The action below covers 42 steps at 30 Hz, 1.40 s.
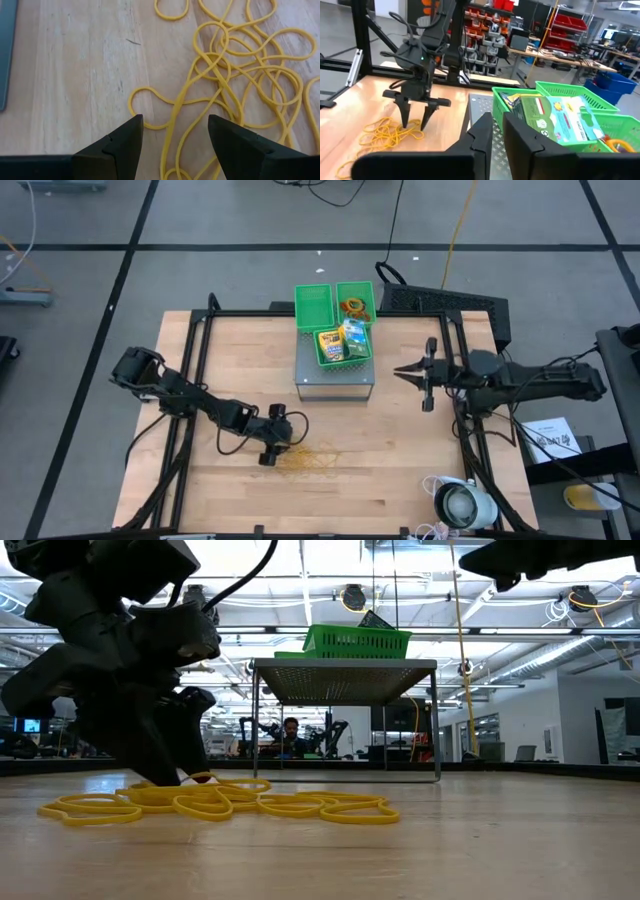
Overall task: Pick & Place Office Desk Supplies
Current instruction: Put the yellow rubber band into the left green bin on the shelf
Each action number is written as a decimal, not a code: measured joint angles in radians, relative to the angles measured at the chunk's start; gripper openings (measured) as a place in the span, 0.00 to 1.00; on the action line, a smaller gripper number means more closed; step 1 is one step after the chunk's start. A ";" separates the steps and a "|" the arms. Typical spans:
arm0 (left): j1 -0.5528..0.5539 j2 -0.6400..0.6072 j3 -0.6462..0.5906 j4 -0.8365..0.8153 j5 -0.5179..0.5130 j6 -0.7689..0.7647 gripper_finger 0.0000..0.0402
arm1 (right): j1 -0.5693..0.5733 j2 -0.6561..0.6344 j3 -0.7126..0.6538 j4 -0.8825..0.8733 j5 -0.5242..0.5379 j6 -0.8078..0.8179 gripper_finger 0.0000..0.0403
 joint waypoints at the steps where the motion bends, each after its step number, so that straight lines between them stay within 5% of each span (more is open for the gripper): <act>1: 0.000 0.000 0.000 0.000 0.000 0.005 0.58 | 0.000 -0.014 -0.013 0.001 0.000 0.000 0.07; 20: 0.000 0.000 0.000 -0.001 -0.008 -0.004 0.58 | 0.000 -0.467 -0.423 0.156 -0.003 0.090 0.00; 32: 0.000 0.000 0.000 0.001 -0.008 -0.030 0.58 | 0.000 -0.519 -0.511 0.174 -0.009 0.063 0.00; 42: 0.010 0.000 0.000 0.001 -0.007 -0.022 0.58 | 0.000 -0.518 -0.513 0.157 -0.296 0.126 0.00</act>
